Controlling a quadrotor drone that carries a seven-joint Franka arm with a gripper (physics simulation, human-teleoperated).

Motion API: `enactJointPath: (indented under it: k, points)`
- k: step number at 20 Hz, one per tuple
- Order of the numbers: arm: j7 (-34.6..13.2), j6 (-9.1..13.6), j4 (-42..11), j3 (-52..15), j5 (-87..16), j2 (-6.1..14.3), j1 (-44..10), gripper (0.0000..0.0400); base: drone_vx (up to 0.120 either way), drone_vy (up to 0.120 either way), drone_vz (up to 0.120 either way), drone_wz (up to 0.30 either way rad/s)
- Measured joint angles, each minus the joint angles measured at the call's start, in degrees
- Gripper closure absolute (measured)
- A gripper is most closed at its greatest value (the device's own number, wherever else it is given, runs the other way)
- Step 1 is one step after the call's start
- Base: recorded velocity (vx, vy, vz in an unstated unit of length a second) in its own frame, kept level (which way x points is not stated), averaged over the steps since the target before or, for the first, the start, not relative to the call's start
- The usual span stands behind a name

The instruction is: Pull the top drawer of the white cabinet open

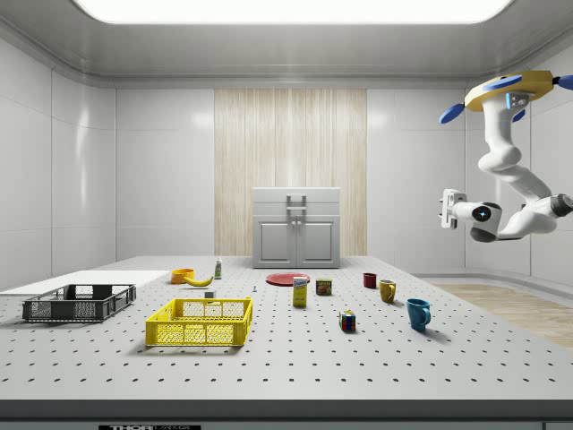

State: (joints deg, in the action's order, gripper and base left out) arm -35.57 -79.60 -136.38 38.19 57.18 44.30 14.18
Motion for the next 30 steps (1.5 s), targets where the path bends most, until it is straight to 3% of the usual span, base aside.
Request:
enactJointPath:
  k: [21, 30]
  points:
    - [-2.2, -6.1, -2.7, 6.0, -0.5, 5.9, 8.9, 0.0095, 0.120, -0.120, 0.120, 0.000]
    - [-3.5, -8.6, -3.0, 7.3, -2.1, 8.3, 11.8, 0.0095, 0.120, -0.120, 0.009, 0.000]
